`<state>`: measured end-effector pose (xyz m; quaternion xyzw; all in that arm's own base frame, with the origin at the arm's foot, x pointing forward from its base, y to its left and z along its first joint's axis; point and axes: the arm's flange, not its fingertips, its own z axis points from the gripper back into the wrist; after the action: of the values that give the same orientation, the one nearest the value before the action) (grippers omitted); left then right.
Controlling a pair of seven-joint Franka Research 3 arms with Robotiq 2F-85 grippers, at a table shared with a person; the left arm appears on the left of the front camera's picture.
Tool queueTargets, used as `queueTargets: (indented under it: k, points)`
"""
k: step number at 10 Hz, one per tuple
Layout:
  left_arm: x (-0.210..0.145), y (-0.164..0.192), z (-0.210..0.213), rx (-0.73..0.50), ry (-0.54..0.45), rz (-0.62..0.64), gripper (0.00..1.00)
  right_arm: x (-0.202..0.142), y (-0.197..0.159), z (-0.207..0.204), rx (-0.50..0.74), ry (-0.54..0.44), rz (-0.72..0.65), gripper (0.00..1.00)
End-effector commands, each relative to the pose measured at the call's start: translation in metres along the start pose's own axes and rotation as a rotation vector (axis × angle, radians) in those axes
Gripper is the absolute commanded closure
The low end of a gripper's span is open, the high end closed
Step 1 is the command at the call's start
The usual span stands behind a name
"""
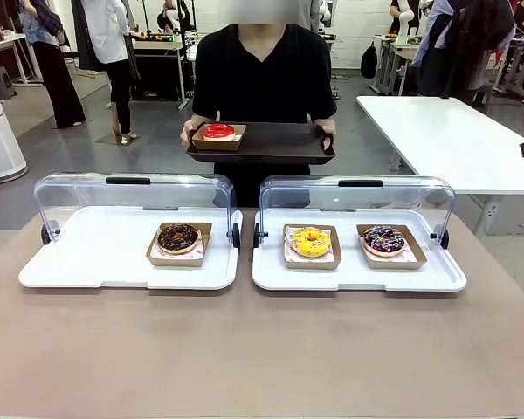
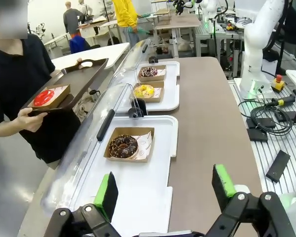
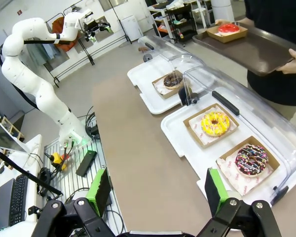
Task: Provide the desired donut to the person.
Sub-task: Pick up and lift the Paper togo box containing the Donut pointed at by the person.
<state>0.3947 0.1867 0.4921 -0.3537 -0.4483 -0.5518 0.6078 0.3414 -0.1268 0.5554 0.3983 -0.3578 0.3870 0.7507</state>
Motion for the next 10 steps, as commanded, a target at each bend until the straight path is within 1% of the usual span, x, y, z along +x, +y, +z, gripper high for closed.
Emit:
queueTargets:
  k: [1, 10]
  points:
    - [-0.0010, 0.0028, -0.0066, -0.008, 0.005, -0.005, 0.00, 0.0016, -0.0012, -0.0009, 0.010, -0.020, 0.008, 0.00]
    - [-0.0010, 0.0028, -0.0066, -0.008, 0.005, -0.005, 0.00, 0.0016, -0.0012, -0.0009, 0.010, -0.020, 0.008, 0.00]
